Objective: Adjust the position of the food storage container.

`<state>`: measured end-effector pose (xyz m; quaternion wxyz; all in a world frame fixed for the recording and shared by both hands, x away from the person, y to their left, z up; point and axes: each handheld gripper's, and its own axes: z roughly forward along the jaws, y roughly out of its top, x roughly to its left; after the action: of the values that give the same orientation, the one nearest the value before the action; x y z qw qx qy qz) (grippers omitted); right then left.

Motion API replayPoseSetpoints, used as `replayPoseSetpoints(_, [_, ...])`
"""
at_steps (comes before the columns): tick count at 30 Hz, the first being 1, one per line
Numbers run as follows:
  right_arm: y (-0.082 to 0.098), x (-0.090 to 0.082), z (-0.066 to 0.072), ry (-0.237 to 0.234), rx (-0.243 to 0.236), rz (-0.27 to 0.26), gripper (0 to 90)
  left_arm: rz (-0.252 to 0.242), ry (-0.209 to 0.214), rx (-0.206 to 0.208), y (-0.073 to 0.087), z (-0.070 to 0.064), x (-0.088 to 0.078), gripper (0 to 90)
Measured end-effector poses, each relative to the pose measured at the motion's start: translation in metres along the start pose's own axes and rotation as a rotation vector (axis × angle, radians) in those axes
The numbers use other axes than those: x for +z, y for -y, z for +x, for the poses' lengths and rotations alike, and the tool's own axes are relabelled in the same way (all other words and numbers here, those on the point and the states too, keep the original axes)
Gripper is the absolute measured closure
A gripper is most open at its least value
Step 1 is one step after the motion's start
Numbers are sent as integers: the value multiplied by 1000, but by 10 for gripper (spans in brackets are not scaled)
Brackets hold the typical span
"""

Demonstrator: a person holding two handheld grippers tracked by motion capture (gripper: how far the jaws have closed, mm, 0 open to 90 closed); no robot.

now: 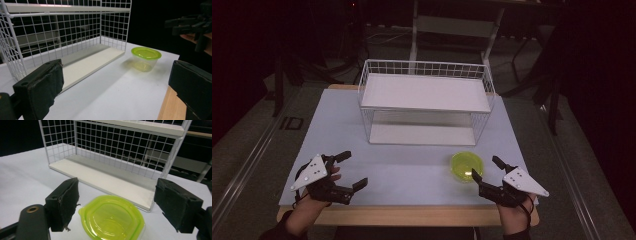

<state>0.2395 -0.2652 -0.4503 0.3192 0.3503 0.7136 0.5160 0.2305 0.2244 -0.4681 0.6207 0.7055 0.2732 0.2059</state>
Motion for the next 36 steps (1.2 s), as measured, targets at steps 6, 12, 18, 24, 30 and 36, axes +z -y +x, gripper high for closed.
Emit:
replayPoseSetpoints(6, [-3,0,2,-8,-11,7,153,2,2,14,-1,0,-3,4])
replayPoseSetpoints(12, [-7,-2,1,-19,11,-1,127,4,-1,27,-1,0,-4,4])
replayPoseSetpoints(18, [-16,0,-5,-31,17,37,106,-6,-16,8,-1,3,-6,4])
replayPoseSetpoints(24, [-21,6,-8,-19,-19,64,97,-10,-18,0,-1,4,-6,4])
replayPoseSetpoints(30, [-19,15,-15,-11,-35,84,142,-11,-13,-3,0,4,-6,4])
replayPoseSetpoints(36, [-14,25,-33,29,-44,130,352,-14,-11,-5,0,4,-6,4])
